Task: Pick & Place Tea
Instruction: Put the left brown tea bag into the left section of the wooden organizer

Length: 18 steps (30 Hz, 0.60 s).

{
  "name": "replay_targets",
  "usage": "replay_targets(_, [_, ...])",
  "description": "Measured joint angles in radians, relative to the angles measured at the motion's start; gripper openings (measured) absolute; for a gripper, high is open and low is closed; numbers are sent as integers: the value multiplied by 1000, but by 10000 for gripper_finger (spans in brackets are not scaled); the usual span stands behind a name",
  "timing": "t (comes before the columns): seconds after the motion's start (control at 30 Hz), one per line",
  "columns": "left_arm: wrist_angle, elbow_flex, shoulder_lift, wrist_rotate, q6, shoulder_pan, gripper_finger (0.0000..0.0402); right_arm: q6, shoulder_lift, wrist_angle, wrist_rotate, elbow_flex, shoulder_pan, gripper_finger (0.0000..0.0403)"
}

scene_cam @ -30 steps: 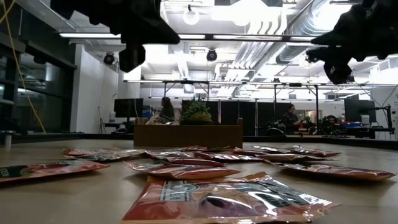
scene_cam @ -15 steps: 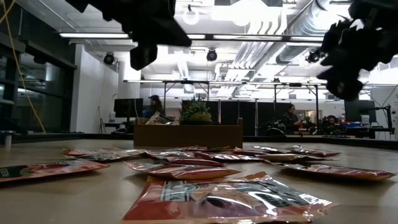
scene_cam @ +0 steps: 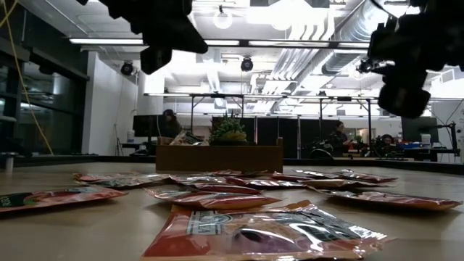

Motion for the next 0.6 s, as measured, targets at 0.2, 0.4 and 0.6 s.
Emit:
replay_targets(0.2, [-103, 1, -84, -88, 7, 0, 9, -152, 160, -10, 90, 133, 53, 124])
replay_targets(0.4, [-252, -22, -161, -147, -39, -8, 9, -341, 450, -131, 72, 359, 71, 124])
replay_targets(0.6, [-318, -134, -234, -286, -266, -63, 9, -480, 747, -166, 23, 567, 70, 112])
